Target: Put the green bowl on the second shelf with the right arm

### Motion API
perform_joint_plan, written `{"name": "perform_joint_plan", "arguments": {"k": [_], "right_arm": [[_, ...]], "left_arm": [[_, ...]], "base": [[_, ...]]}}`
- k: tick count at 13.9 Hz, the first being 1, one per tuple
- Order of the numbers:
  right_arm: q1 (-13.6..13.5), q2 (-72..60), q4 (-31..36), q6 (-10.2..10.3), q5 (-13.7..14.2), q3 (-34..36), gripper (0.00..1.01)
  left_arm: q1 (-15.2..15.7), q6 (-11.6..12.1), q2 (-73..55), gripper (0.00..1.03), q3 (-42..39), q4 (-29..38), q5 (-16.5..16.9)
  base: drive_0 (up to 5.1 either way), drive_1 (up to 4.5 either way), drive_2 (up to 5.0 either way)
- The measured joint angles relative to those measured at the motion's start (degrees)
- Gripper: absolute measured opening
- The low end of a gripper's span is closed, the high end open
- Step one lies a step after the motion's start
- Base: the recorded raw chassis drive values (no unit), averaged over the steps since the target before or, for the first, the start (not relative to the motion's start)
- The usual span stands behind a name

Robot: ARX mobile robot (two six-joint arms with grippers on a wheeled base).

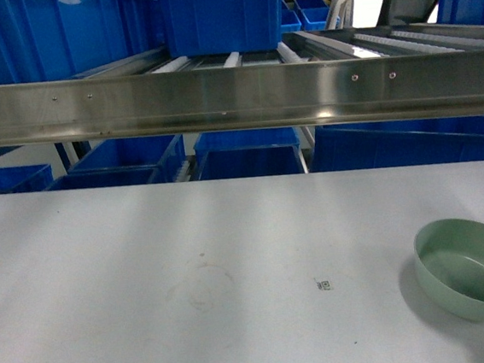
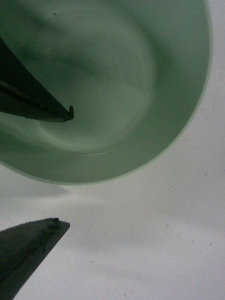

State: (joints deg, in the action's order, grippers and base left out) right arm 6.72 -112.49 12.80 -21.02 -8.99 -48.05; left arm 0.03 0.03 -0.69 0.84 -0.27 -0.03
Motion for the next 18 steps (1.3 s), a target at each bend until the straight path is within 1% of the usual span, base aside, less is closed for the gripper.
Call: {"name": "perform_joint_plan", "arguments": {"k": [4,5,6,7,9,14,16,18], "right_arm": [[-0.4,-1.8,0.9,0.0,0.2,0.5,0.22],[-0.4,-1.9,1.2,0.6,-0.5,0.7,0.13],[-1.0,-1.8,2.2,1.3,-1.0,0.7,0.03],[-1.3,-1.6,2.3,1.5,-1.1,0.7,0.02],[-1.5,-1.5,3.1,1.9,-1.1,1.1,0.02],[-1.9,0.9,8.0,1.9,-0.7,4.6,0.02],[-1.9,5.1,9.6,1.9,0.2,6.9,0.02],[-1.9,10.7,10.3,1.9,0.0,8.8,0.02]], "left_arm": [[0.0,0.0,0.0,0.98,0.0,0.0,0.0],[0.0,0.0,0.0,0.98,0.0,0.0,0.0],[0.0,0.0,0.0,0.98,0.0,0.0,0.0],[0.0,0.0,0.0,0.98,0.0,0.0,0.0],[0.0,0.0,0.0,0.98,0.0,0.0,0.0],[0.0,0.0,0.0,0.98,0.0,0.0,0.0],[0.0,0.0,0.0,0.98,0.0,0.0,0.0],[0.0,0.0,0.0,0.98,0.0,0.0,0.0]], "base": [[0.0,0.00,0.0],[0.0,0.00,0.0],[0.0,0.00,0.0],[0.0,0.00,0.0],[0.0,0.00,0.0],[0.0,0.00,0.0],[0.0,0.00,0.0],[0.0,0.00,0.0]]}}
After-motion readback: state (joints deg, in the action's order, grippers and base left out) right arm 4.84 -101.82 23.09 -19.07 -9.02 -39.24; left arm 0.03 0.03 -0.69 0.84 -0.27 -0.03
